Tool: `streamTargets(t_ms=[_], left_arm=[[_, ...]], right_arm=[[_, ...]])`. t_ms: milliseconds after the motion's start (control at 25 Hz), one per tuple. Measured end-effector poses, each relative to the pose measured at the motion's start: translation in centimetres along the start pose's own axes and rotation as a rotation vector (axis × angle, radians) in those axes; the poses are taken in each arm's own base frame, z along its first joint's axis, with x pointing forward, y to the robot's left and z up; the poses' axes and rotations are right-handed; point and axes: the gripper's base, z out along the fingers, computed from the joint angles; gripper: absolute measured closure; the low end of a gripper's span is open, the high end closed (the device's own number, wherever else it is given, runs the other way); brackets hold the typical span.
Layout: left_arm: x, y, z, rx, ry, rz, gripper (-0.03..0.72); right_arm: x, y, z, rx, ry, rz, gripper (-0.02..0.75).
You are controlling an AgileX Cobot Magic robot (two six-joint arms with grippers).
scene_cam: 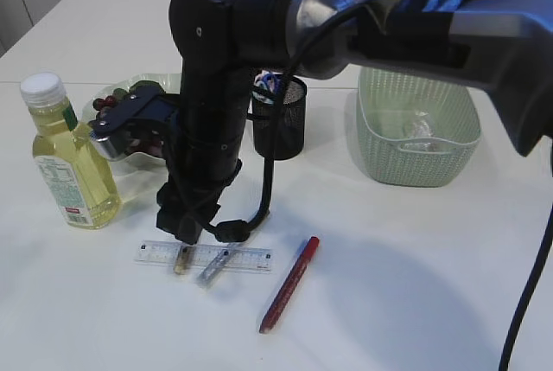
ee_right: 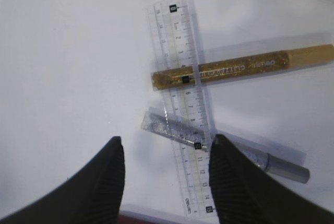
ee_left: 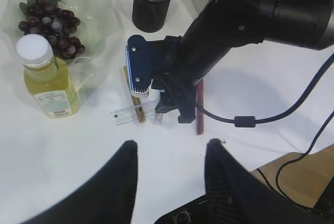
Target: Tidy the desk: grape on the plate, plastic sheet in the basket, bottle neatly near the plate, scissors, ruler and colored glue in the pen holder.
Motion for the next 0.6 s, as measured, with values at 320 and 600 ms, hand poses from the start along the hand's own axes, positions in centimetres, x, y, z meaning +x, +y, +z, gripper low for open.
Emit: streamTargets(t_ms=[320, 600], left_arm=[[0.0, 0.0, 0.0, 0.0, 0.0, 0.0, 0.379], [0.0, 0.0, 0.0, 0.0, 0.0, 0.0, 0.381]], right_arm=[[0.1, -0.4, 2.6, -0.013, 0.023, 0.009, 0.321], [-0.1, -0.7, 3.4, -0.006, -0.001, 0.016, 0.321]])
